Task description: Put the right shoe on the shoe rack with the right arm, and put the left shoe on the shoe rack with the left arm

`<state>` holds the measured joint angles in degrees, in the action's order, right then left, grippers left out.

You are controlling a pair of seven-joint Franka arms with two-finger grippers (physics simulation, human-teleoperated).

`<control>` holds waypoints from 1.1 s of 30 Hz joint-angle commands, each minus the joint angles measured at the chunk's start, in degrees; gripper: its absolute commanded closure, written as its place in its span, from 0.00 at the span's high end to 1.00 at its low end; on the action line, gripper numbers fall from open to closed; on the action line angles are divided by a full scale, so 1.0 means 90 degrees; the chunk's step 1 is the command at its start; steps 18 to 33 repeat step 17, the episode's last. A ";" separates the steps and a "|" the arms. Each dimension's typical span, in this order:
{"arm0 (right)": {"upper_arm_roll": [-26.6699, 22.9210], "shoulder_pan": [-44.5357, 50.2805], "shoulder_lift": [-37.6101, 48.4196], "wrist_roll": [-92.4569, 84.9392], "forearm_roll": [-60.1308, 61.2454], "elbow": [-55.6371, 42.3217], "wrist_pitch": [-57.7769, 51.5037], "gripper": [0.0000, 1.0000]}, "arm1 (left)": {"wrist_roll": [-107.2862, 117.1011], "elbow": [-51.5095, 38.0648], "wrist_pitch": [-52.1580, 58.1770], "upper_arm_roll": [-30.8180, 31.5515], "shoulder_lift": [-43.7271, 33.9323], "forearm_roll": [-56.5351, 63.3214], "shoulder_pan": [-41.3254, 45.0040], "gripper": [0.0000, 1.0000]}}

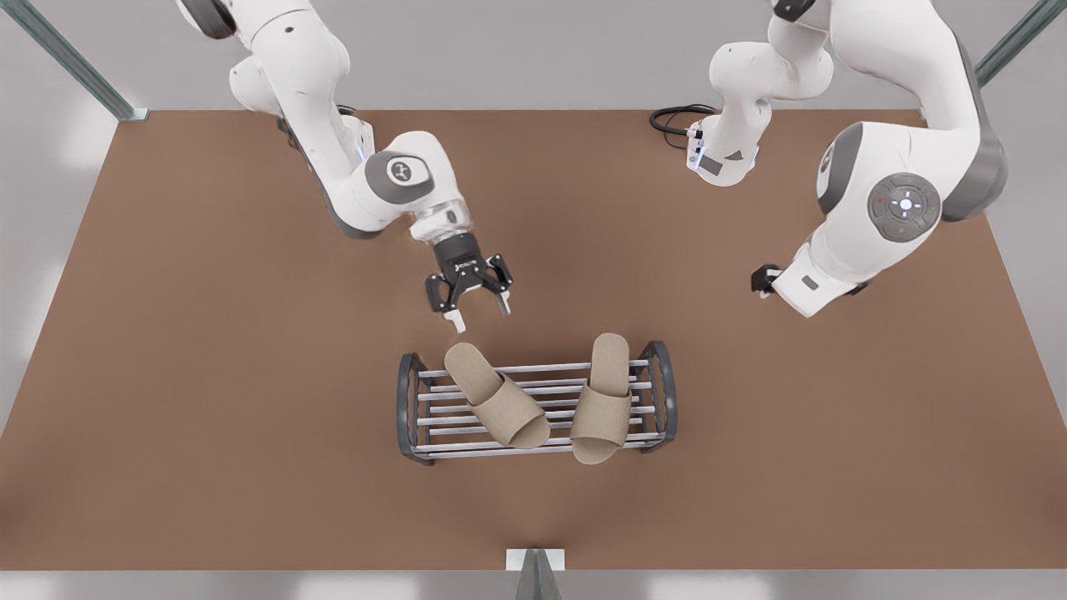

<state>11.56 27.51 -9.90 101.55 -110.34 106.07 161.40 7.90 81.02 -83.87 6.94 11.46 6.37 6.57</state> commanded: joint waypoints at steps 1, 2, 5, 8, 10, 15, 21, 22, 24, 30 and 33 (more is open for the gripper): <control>0.0620 -0.0712 0.0279 -0.5897 0.6327 -0.0496 -0.2912 1.00 | -0.0731 0.0002 0.0002 0.0010 0.0015 0.0044 -0.0007 1.00; 0.0319 -0.1328 0.0484 -0.7980 0.8731 -0.0643 -0.3528 1.00 | -0.0731 -0.0008 0.0002 0.0010 0.0025 0.0054 0.0022 1.00; -0.0824 -0.3300 -0.0081 -1.0491 1.1897 -0.1814 -0.6652 1.00 | -0.0731 -0.0008 0.0100 0.0010 0.0025 0.0054 0.0061 1.00; -0.1440 -0.3174 -0.0257 -1.0707 1.2816 -0.1756 -0.6927 1.00 | -0.0712 -0.0047 0.0061 0.0000 0.0103 -0.0005 0.0061 1.00; -0.1430 -0.3135 -0.0463 -1.0922 1.2807 -0.1795 -0.6478 1.00 | -0.0741 -0.0154 -0.0213 -0.0127 0.0035 0.0035 0.0051 1.00; -0.1421 -0.3106 -0.0892 -1.0824 1.2914 -0.2254 -0.6478 1.00 | -0.0858 0.0109 -0.0418 -0.0176 -0.0443 -0.0024 -0.0056 1.00; -0.1391 -0.3096 -0.0980 -1.0814 1.2914 -0.2244 -0.6468 1.00 | -0.0654 0.0148 -0.0506 -0.0331 -0.0482 -0.0354 -0.0056 1.00; -0.1391 -0.3096 -0.0980 -1.0814 1.2914 -0.2244 -0.6468 1.00 | -0.0654 0.0148 -0.0506 -0.0331 -0.0482 -0.0354 -0.0056 1.00; -0.1391 -0.3096 -0.0980 -1.0814 1.2914 -0.2244 -0.6468 1.00 | -0.0654 0.0148 -0.0506 -0.0331 -0.0482 -0.0354 -0.0056 1.00; -0.1391 -0.3096 -0.0980 -1.0814 1.2914 -0.2244 -0.6468 1.00 | -0.0654 0.0148 -0.0506 -0.0331 -0.0482 -0.0354 -0.0056 1.00; -0.1391 -0.3096 -0.0980 -1.0814 1.2914 -0.2244 -0.6468 1.00 | -0.0654 0.0148 -0.0506 -0.0331 -0.0482 -0.0354 -0.0056 1.00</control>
